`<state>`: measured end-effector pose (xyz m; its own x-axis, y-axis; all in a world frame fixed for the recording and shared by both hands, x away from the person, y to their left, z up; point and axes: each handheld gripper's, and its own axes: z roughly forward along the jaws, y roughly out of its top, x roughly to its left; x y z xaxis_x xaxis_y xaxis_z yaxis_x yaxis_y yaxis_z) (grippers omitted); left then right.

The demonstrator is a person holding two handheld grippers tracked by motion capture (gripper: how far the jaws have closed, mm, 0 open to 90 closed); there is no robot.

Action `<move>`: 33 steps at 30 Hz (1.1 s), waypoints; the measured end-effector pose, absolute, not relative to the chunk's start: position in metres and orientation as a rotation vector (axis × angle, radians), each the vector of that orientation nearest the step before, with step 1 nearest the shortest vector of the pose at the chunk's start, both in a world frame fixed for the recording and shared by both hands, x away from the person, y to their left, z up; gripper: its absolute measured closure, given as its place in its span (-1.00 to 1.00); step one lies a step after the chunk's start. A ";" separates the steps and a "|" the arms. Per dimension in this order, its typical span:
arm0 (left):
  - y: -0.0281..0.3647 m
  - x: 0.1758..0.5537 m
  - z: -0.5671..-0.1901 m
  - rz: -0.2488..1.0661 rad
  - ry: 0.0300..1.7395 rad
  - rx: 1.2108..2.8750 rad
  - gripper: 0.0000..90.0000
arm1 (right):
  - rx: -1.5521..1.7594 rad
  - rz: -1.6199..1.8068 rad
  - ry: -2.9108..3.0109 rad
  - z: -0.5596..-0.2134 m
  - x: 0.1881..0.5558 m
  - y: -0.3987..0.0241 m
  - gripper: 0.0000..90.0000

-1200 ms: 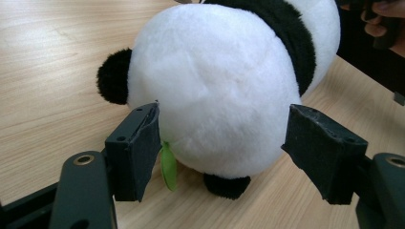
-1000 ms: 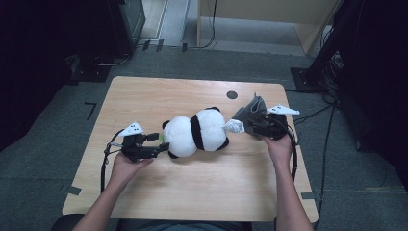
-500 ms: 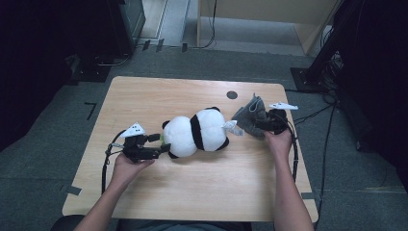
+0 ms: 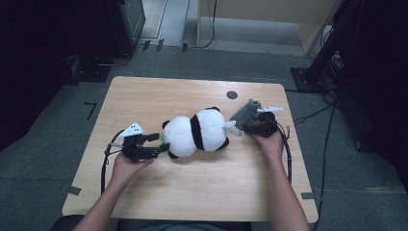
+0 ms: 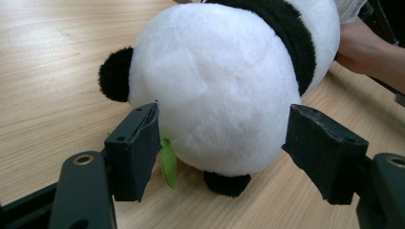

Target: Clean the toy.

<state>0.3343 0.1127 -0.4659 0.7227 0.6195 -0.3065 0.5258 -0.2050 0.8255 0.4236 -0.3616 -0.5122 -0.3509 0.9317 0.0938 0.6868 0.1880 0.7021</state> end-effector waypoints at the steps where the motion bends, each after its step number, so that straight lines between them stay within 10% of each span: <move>1: 0.113 0.334 -0.466 0.111 0.890 1.863 -0.38 | 1.518 0.945 2.111 -0.513 0.423 -0.362 -0.44; 14: 0.109 0.337 -0.467 0.104 0.882 1.883 -0.38 | 1.518 0.869 2.079 -0.507 0.412 -0.367 0.61; 33: 0.104 0.344 -0.469 0.097 0.884 1.894 -0.38 | 1.501 1.077 2.054 -0.433 0.381 -0.365 0.66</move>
<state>0.3435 0.1044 -0.4693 0.7292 0.6132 -0.3038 0.5331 -0.2307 0.8140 0.3807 -0.3647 -0.4334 -0.3598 0.9234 0.1339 0.6353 0.1373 0.7600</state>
